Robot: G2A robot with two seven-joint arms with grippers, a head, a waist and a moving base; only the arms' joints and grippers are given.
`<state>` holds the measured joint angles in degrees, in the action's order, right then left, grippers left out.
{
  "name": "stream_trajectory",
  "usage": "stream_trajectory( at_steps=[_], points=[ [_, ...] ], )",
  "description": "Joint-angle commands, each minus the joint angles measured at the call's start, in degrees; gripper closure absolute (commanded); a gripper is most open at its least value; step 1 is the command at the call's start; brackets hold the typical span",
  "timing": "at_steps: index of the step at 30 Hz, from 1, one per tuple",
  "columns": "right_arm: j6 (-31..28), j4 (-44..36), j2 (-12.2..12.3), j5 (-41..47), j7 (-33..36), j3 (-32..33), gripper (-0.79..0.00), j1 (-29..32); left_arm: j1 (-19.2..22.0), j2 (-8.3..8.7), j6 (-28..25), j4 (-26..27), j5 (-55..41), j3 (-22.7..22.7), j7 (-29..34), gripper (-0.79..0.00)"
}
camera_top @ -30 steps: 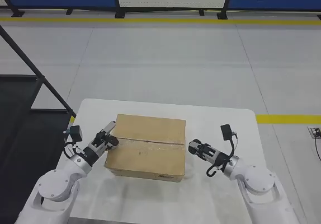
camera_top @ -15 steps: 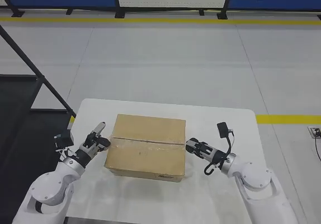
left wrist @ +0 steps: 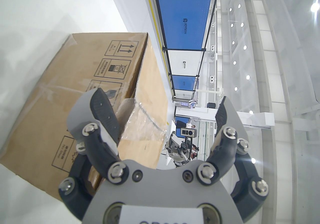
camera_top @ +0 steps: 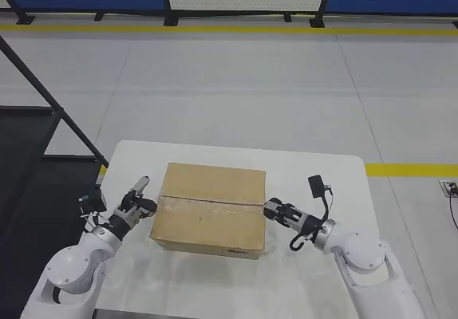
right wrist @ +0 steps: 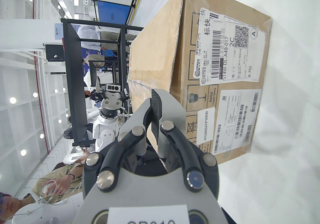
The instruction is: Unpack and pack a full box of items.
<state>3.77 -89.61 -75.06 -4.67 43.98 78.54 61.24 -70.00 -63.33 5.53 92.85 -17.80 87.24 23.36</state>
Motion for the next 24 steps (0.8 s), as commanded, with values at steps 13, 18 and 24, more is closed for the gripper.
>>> stream_trajectory(
  at_steps=[13,18,24],
  points=[
    [-0.71,-0.41,0.64,0.7,-0.6,-0.39,0.0,0.68,-0.21,-0.23,-0.04,-1.27,-0.29,-0.24,-0.77,-0.785],
    [-2.81,-0.86,1.0,1.57,-0.95,0.66,0.0,1.35,-1.24,-0.12,-1.05,-0.51,-1.95,2.73,-2.24,-0.785],
    [-8.06,-0.4,1.56,4.3,-1.74,3.7,0.0,2.43,-3.94,0.14,-2.57,1.92,-4.22,7.99,-4.16,-0.785]
  ],
)
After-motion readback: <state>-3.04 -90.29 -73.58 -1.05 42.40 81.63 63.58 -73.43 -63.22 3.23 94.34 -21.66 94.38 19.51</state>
